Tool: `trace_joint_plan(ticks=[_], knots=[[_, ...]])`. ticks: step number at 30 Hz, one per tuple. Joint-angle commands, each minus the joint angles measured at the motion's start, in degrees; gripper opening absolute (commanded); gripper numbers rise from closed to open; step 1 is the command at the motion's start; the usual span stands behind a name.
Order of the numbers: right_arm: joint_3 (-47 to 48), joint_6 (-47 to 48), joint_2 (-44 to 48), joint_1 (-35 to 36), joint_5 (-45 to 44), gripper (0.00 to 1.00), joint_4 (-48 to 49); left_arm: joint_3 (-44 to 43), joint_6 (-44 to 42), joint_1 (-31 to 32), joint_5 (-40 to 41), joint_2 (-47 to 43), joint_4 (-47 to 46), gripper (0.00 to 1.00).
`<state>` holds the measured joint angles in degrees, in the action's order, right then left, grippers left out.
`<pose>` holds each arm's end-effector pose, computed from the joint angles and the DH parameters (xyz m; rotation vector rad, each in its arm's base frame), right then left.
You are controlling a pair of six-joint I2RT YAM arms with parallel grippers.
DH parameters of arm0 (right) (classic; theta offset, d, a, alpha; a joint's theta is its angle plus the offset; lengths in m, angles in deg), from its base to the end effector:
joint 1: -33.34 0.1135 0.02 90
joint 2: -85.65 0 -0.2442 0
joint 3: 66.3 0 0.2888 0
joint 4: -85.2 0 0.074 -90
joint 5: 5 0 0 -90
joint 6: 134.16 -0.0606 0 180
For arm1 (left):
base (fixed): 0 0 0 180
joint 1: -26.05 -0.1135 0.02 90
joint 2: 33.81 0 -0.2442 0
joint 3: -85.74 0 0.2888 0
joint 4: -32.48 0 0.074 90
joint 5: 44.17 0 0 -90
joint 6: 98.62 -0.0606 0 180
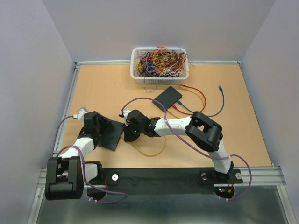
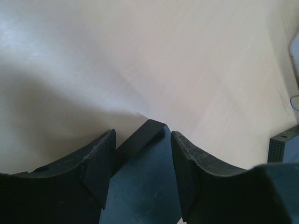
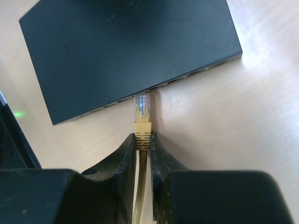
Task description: Insert the plug into the switch port
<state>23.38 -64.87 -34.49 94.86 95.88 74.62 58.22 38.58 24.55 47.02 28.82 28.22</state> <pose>0.2247 0.4381 0.0906 -0.9583 2.2700 0.9136 0.2594 0.0081 0.0952 -0.8948 1.9465 -0.4516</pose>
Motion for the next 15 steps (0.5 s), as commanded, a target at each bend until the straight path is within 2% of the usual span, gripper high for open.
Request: trace_joint_plan(ticks=[1, 8, 11, 15], knots=[[-1.4, 1.11, 3.85, 0.1, -4.45, 0.01, 3.95, -2.83, 4.47, 8.24, -4.81, 2.58, 0.87, 0.6], [-7.1, 1.81, 10.08, -0.52, -8.49, 0.0, 2.9, -3.81, 7.81, 15.02, -4.71, 8.38, -4.04, 0.59], [-10.61, 1.99, 13.16, -0.7, -10.51, 0.0, 2.46, -3.98, 10.54, 21.33, -3.83, 11.01, -6.41, 0.59], [-14.92, 1.9, 16.15, -1.66, -13.95, 0.01, 2.11, -4.95, 14.23, 26.27, -3.21, 15.22, -9.41, 0.59]])
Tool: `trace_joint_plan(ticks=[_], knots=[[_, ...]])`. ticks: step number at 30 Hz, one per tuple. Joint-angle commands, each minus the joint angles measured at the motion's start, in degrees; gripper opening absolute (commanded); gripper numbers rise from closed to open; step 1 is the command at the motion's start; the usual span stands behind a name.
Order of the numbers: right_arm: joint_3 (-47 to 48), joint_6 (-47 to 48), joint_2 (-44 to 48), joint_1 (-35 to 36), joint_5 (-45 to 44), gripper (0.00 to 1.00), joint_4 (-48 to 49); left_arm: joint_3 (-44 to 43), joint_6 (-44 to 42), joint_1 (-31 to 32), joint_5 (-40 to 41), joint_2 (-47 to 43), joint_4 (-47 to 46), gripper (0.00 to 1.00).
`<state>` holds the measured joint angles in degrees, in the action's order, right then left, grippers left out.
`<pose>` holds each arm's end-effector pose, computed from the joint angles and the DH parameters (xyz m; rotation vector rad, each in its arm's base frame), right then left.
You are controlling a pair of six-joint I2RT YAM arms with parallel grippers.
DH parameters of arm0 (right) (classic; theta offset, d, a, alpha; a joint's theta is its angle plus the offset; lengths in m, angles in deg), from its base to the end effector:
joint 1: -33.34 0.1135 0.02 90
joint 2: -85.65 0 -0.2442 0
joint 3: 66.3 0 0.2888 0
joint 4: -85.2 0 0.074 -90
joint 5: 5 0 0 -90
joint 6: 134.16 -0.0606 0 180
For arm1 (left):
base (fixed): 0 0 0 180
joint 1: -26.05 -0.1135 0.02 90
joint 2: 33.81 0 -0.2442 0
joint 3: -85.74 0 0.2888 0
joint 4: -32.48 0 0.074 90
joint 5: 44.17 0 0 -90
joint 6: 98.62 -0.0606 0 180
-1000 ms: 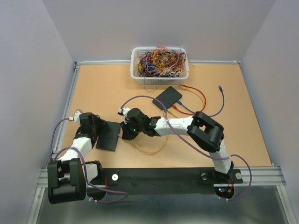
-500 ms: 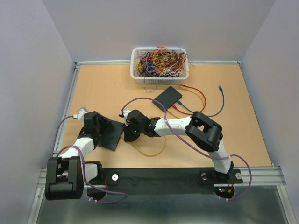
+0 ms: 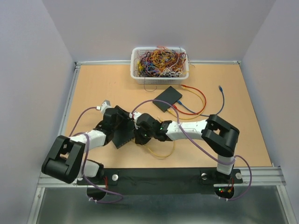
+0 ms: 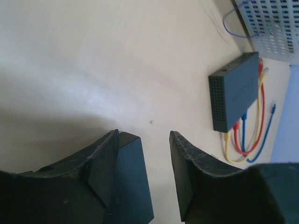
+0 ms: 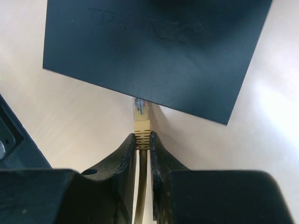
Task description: Insert the plug into the switch port
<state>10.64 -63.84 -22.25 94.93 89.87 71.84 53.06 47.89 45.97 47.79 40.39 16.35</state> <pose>0.2043 0.3884 0.1034 -0.9295 2.3028 0.7612 0.2746 -0.0973 0.0993 -0.6839 1.9959 -0.7969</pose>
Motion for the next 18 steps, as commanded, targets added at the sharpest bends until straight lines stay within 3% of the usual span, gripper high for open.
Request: trace_joint_plan(ticks=[1, 8, 12, 18], knots=[[-2.8, 0.96, 4.97, -2.34, -8.29, 0.01, 4.71, -0.14, 6.23, 6.86, -4.06, 4.46, 1.85, 0.59], [-7.99, 2.01, 9.54, -8.13, -11.63, 0.0, 2.77, -4.36, 10.02, 12.77, -5.47, 12.54, -2.9, 0.58], [-10.19, 2.89, 11.21, -12.88, -11.28, 0.01, 2.42, -5.5, 10.64, 13.13, -7.05, 14.83, -5.01, 0.58], [-10.37, 4.39, 11.22, -13.95, -11.02, 0.0, 1.63, -4.45, 10.64, 13.21, -6.53, 14.23, -5.72, 0.58]])
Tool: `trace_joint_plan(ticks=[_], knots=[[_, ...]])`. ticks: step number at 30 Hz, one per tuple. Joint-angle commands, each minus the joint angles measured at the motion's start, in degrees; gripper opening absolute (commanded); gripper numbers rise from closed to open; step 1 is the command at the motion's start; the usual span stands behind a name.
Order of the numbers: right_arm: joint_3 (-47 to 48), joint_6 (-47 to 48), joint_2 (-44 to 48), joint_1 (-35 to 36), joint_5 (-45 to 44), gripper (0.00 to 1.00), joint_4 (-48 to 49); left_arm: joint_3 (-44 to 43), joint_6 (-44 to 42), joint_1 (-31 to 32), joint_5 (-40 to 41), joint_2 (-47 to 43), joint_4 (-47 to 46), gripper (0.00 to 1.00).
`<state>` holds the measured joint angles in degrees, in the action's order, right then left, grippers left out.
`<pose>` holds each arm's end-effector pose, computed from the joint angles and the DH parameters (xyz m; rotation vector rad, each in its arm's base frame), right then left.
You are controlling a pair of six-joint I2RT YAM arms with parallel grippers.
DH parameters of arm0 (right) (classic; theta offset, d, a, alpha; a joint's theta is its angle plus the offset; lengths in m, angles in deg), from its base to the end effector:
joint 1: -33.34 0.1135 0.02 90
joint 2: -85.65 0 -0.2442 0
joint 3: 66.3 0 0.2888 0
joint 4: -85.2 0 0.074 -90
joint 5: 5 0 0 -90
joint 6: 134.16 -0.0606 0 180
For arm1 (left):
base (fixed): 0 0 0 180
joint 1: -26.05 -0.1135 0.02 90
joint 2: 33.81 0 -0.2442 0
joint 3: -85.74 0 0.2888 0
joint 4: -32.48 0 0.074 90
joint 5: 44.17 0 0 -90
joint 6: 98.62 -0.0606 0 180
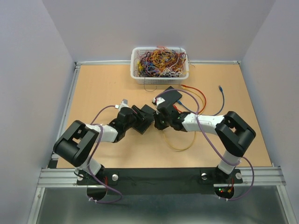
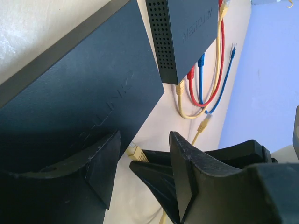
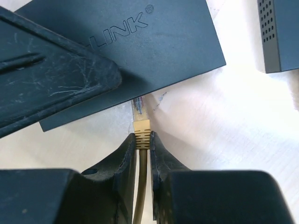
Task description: Insert the plug into the switch port
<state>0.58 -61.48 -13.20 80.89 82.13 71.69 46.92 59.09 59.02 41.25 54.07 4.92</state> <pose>0.2701 0.2908 0.1060 -0.6064 2.3402 0.4796 0.2702 -0.1811 0.0901 -0.5878 2.0757 -1.1854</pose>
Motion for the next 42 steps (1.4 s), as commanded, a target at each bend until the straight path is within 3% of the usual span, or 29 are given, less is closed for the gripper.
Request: trace_joint_plan(ticks=[1, 8, 12, 16, 21, 32, 42], knots=[[-0.49, 1.85, 2.08, 0.09, -2.67, 0.0, 1.78, 1.95, -0.64, 0.08, 0.1, 0.28, 5.8, 0.58], [-4.26, 0.27, 3.31, 0.35, 2.08, 0.0, 1.78, 1.53, -5.11, -2.03, 0.44, -3.49, 6.76, 0.58], [-6.02, -0.25, 5.07, 0.88, 2.08, 0.0, 1.78, -3.04, -13.81, -2.74, 6.58, -8.15, 14.67, 0.59], [-6.12, -0.34, 5.16, 1.32, 1.99, 0.0, 1.78, -4.46, -21.29, -4.84, 8.36, -9.13, 14.95, 0.6], [-4.01, 0.36, 3.23, 1.76, 1.91, 0.01, 1.78, -2.62, -25.85, -10.11, -0.41, -4.31, 3.9, 0.6], [0.83, 2.11, 0.5, 1.85, -0.73, 0.0, 1.78, -2.44, -31.31, -11.61, -12.29, 6.51, -14.04, 0.6], [3.29, 2.47, -0.64, 1.76, -0.99, 0.01, 0.2, -0.15, -32.19, -11.61, -14.76, 10.38, -19.07, 0.59]])
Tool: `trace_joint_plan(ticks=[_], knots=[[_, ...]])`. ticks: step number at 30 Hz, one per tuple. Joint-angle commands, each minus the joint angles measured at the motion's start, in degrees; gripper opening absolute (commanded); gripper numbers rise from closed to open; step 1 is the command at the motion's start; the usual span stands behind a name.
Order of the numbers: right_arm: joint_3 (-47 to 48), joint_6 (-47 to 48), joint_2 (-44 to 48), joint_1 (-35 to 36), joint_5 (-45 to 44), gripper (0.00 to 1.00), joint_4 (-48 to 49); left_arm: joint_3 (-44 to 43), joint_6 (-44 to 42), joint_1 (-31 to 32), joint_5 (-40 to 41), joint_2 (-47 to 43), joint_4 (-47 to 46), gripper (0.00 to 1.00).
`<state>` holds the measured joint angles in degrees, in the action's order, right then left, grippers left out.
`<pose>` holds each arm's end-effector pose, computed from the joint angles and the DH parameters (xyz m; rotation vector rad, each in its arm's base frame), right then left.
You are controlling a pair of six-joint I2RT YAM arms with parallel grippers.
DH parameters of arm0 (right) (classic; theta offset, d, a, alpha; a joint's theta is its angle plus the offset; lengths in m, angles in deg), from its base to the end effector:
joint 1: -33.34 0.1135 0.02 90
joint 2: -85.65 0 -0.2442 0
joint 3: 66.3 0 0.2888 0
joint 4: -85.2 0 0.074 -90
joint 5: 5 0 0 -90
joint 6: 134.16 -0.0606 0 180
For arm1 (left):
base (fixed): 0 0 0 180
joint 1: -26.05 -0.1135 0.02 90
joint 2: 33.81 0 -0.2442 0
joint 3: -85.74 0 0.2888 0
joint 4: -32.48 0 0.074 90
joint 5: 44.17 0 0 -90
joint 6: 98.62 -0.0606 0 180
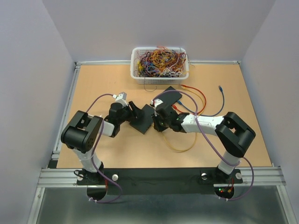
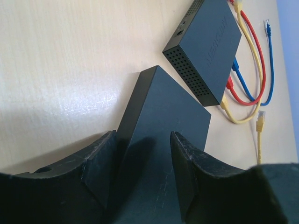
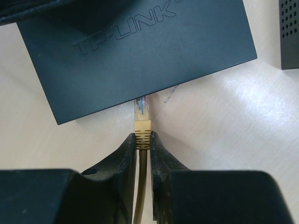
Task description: Insert the plug into the switch port
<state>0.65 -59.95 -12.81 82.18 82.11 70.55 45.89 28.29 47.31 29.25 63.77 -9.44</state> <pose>0.2625 0.2956 0.1071 -0.6670 2.3349 0.4706 0.3045 -0.1370 0.0754 -0.0523 1.9490 -0.9591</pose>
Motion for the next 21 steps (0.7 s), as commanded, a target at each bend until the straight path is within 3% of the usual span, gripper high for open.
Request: trace_joint_plan(ticks=[1, 21], knots=[[3.31, 0.85, -1.3, 0.55, -1.06, 0.0, 1.34, 0.87, -1.4, 0.1, -2.76, 1.2, -4.8, 0.59], [0.94, 1.29, -2.53, 1.26, -2.03, 0.0, 6.78, -0.18, -1.05, 0.1, -5.48, 6.22, -7.79, 0.59]])
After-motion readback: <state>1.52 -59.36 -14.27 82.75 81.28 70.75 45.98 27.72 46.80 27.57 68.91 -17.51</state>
